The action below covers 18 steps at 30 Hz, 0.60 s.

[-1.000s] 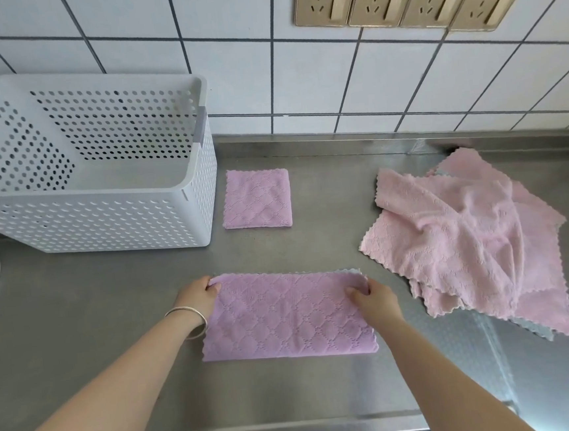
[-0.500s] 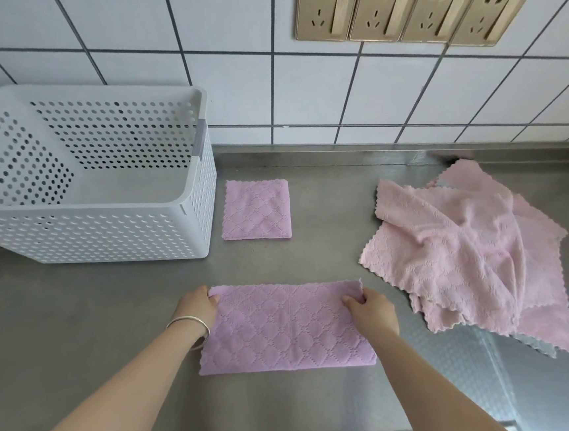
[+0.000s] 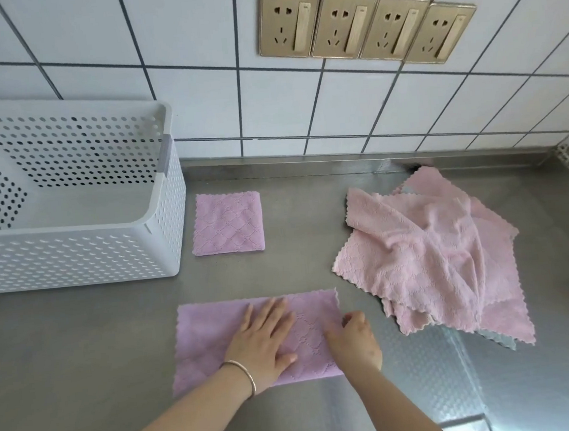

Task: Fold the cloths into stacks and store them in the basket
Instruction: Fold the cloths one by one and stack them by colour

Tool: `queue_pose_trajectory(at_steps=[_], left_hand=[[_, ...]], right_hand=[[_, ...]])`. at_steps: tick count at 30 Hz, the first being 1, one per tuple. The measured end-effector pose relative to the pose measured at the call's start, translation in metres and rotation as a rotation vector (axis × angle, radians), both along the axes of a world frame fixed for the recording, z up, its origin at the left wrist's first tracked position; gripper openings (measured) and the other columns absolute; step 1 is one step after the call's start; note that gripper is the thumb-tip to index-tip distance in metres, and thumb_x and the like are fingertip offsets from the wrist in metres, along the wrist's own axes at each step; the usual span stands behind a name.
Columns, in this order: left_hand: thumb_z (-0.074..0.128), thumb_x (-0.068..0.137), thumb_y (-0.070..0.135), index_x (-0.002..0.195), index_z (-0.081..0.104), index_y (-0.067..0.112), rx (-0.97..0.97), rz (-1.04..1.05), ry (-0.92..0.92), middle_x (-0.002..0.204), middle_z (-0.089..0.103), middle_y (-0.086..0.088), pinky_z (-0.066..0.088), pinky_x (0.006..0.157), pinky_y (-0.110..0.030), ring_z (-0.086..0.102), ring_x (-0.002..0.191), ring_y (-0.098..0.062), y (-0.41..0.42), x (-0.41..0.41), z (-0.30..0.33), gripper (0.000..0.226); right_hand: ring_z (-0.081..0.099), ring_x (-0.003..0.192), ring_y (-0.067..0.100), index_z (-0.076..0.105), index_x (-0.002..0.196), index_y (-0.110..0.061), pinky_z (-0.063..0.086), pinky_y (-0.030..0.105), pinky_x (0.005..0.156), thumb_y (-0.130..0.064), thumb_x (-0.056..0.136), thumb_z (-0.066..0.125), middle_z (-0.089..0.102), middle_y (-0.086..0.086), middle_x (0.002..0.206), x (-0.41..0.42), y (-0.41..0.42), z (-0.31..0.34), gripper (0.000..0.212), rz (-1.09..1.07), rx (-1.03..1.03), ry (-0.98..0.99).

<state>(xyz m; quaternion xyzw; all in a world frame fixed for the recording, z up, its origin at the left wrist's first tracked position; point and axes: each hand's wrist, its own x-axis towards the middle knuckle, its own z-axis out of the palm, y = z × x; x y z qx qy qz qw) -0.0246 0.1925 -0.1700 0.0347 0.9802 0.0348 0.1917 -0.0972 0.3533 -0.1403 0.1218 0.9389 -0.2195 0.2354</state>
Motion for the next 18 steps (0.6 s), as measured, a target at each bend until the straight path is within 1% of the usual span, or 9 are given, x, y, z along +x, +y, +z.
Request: queue_pose_trajectory(at_steps=[5, 7, 10, 11, 13, 14, 15, 16, 18], left_hand=[[0.038, 0.069, 0.068, 0.131, 0.045, 0.031, 0.024, -0.015, -0.105, 0.142, 0.045, -0.011, 0.009, 0.108, -0.047, 0.029, 0.133, -0.027, -0.001, -0.006, -0.004, 0.073], [0.034, 0.071, 0.071, 0.135, 0.039, 0.034, 0.072, 0.009, -0.068, 0.147, 0.038, -0.012, 0.009, 0.110, -0.046, 0.020, 0.138, -0.025, 0.000, -0.008, 0.001, 0.075], [0.001, 0.066, 0.083, 0.146, 0.011, 0.033, 0.202, 0.098, -0.023, 0.157, -0.010, -0.002, -0.007, 0.117, -0.043, -0.015, 0.144, -0.018, 0.008, -0.015, 0.017, 0.095], [0.000, 0.066, 0.083, 0.147, 0.013, 0.029, 0.305, 0.199, -0.055, 0.157, -0.010, 0.001, -0.006, 0.118, -0.040, -0.013, 0.145, -0.017, 0.011, -0.018, 0.027, 0.098], [0.023, 0.086, 0.065, 0.142, 0.032, 0.021, 0.589, 0.471, -0.004, 0.157, 0.014, 0.000, 0.009, 0.118, -0.032, 0.010, 0.145, -0.016, 0.016, -0.024, 0.050, 0.072], [0.036, 0.091, 0.053, 0.132, 0.048, 0.020, 0.741, 0.593, 0.054, 0.149, 0.034, -0.003, 0.021, 0.113, -0.028, 0.028, 0.139, -0.017, 0.017, -0.025, 0.060, 0.054], [0.045, 0.091, 0.045, 0.112, 0.062, 0.022, 0.859, 0.691, 0.074, 0.131, 0.056, -0.006, 0.034, 0.102, -0.026, 0.048, 0.122, -0.018, 0.017, -0.026, 0.068, 0.036], [0.050, 0.090, 0.041, 0.085, 0.065, 0.024, 0.940, 0.771, 0.058, 0.104, 0.067, -0.009, 0.041, 0.087, -0.028, 0.058, 0.098, -0.020, 0.014, -0.026, 0.075, 0.023], [0.053, 0.089, 0.032, 0.056, 0.051, 0.020, 1.003, 0.923, 0.034, 0.066, 0.058, -0.009, 0.037, 0.064, -0.031, 0.051, 0.068, -0.020, 0.001, -0.022, 0.081, 0.035]], right_hand=[[0.052, 0.112, 0.024, 0.058, 0.113, -0.018, 0.045, 0.034, 0.091, -0.042, 0.083, 0.046, 0.059, 0.004, 0.117, 0.005, 0.009, 0.000, 0.040, 0.110, 0.143, -0.078], [0.050, 0.112, 0.023, 0.059, 0.113, -0.021, 0.044, 0.034, 0.090, -0.037, 0.082, 0.047, 0.056, 0.003, 0.116, 0.010, 0.010, 0.004, 0.036, 0.157, 0.152, -0.070], [0.056, 0.092, 0.022, 0.054, 0.099, -0.021, 0.046, 0.031, 0.078, -0.023, 0.081, 0.050, 0.058, 0.000, 0.099, 0.021, 0.005, 0.018, 0.018, 0.116, 0.020, 0.041], [0.055, 0.082, 0.022, 0.049, 0.092, -0.022, 0.046, 0.031, 0.072, -0.020, 0.082, 0.051, 0.058, -0.001, 0.091, 0.026, 0.001, 0.025, 0.010, 0.120, -0.023, 0.115], [0.055, 0.073, 0.024, 0.048, 0.087, -0.021, 0.042, 0.032, 0.063, -0.017, 0.083, 0.054, 0.058, -0.002, 0.082, 0.039, -0.012, 0.034, 0.008, 0.172, -0.107, 0.311], [0.058, 0.071, 0.026, 0.052, 0.086, -0.019, 0.039, 0.031, 0.058, -0.015, 0.082, 0.056, 0.060, -0.001, 0.081, 0.047, -0.021, 0.037, 0.008, 0.197, -0.181, 0.403], [0.060, 0.068, 0.025, 0.054, 0.085, -0.018, 0.038, 0.027, 0.055, -0.013, 0.078, 0.058, 0.061, -0.001, 0.079, 0.054, -0.030, 0.037, 0.010, 0.230, -0.265, 0.457], [0.060, 0.063, 0.023, 0.054, 0.083, -0.020, 0.036, 0.023, 0.052, -0.012, 0.072, 0.057, 0.060, -0.001, 0.076, 0.061, -0.040, 0.037, 0.014, 0.279, -0.338, 0.487], [0.056, 0.061, 0.017, 0.050, 0.082, -0.025, 0.037, 0.018, 0.050, -0.015, 0.068, 0.053, 0.056, -0.002, 0.074, 0.072, -0.059, 0.035, 0.018, 0.362, -0.481, 0.537]])
